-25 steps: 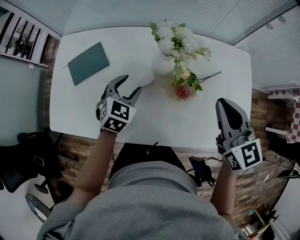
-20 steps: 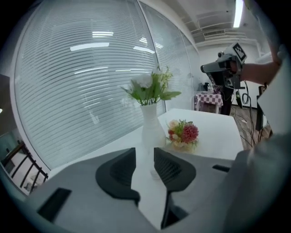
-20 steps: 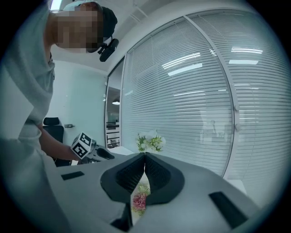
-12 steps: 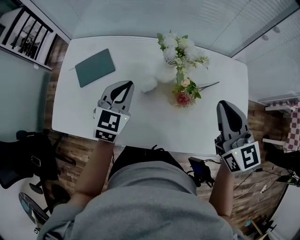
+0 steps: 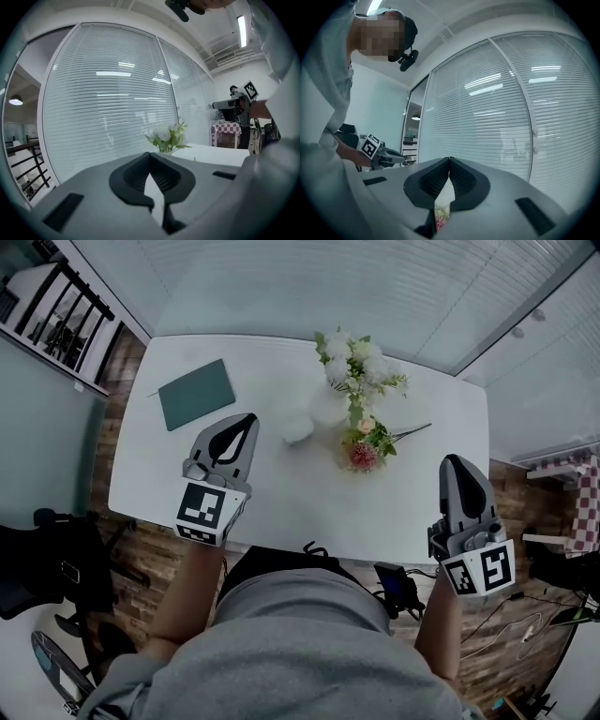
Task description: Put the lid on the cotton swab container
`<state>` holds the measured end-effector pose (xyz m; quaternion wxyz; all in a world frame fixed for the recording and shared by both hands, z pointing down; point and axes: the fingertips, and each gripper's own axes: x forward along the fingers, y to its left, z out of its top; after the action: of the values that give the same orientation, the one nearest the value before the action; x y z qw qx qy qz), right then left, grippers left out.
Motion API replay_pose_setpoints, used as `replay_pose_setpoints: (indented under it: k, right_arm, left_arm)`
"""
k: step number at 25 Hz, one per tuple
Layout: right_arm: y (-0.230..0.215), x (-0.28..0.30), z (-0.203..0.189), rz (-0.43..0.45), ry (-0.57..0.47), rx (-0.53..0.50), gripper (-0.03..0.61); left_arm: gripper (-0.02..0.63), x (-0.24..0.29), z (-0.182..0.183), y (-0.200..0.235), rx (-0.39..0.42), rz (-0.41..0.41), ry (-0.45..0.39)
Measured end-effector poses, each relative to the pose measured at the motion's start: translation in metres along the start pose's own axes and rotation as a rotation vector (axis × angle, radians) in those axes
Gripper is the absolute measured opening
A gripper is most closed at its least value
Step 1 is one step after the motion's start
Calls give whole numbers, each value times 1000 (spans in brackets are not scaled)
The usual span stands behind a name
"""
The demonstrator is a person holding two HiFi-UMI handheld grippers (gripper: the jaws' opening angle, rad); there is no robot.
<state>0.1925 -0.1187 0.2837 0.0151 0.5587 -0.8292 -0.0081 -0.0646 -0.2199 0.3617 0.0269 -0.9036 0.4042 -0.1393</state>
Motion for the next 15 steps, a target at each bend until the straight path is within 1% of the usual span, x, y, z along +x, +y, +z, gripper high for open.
replay_pose_setpoints:
  k: [6, 9, 15]
  right_arm:
    - [-1, -3, 13, -19, -62, -16, 26]
    - [1, -3, 21, -25, -89, -20, 26]
    - [1, 0, 25, -39, -91, -40, 26]
  left_arm:
    - [6, -13, 23, 9, 9, 31, -53]
    - [6, -17, 23, 17, 6, 48, -52]
    - [6, -22, 20, 24, -3, 64, -54]
